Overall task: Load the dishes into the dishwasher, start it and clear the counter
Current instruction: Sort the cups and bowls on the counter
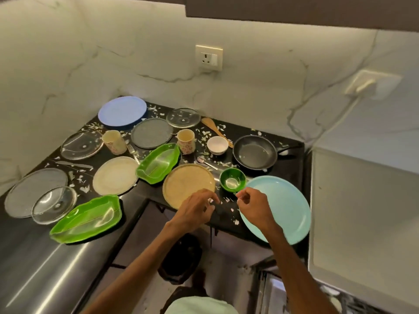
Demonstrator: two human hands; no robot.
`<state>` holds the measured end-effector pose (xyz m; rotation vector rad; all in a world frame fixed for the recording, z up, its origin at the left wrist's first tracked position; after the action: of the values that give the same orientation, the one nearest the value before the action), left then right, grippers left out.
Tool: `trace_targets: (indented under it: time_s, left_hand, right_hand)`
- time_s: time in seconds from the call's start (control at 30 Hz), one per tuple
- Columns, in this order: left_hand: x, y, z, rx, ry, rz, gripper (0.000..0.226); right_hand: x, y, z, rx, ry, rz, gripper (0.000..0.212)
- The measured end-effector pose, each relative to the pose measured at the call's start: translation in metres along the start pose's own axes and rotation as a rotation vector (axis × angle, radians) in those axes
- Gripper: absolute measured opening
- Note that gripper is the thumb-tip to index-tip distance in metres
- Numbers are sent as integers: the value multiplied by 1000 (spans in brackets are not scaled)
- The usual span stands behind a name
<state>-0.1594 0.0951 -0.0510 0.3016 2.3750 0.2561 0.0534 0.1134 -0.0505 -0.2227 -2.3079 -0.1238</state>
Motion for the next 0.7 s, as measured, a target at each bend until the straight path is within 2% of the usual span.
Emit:
trace_targets:
  time_s: [0.27, 0.37, 0.53, 0.7]
  left_hand:
    - [60, 46, -23, 16, 20, -104, 18]
    - [82, 61, -30, -24, 47, -137, 21]
    - [110, 93, -37, -71, 181, -173, 38]
    - [126, 144, -37, -35, 332, -315, 62]
  right_hand:
    - [25, 47, 47, 112, -130, 22, 19]
    - [36, 64, 66, 124, -165, 7, 16]
    - [51, 85, 87, 98, -200, -26, 14]
    - [59, 103, 97, 144, -222, -35, 13]
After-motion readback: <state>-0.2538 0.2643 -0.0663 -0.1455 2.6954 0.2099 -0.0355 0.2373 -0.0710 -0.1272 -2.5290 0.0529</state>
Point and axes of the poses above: each hand's wrist, its own y-axis towards the middle knuckle, its own z-axis out of the palm, x = y × z, the point moved 2 cm from there along y, towards the middle knuckle, and after that the axes turned 15 degrees about -x, right-handed, at the moved point
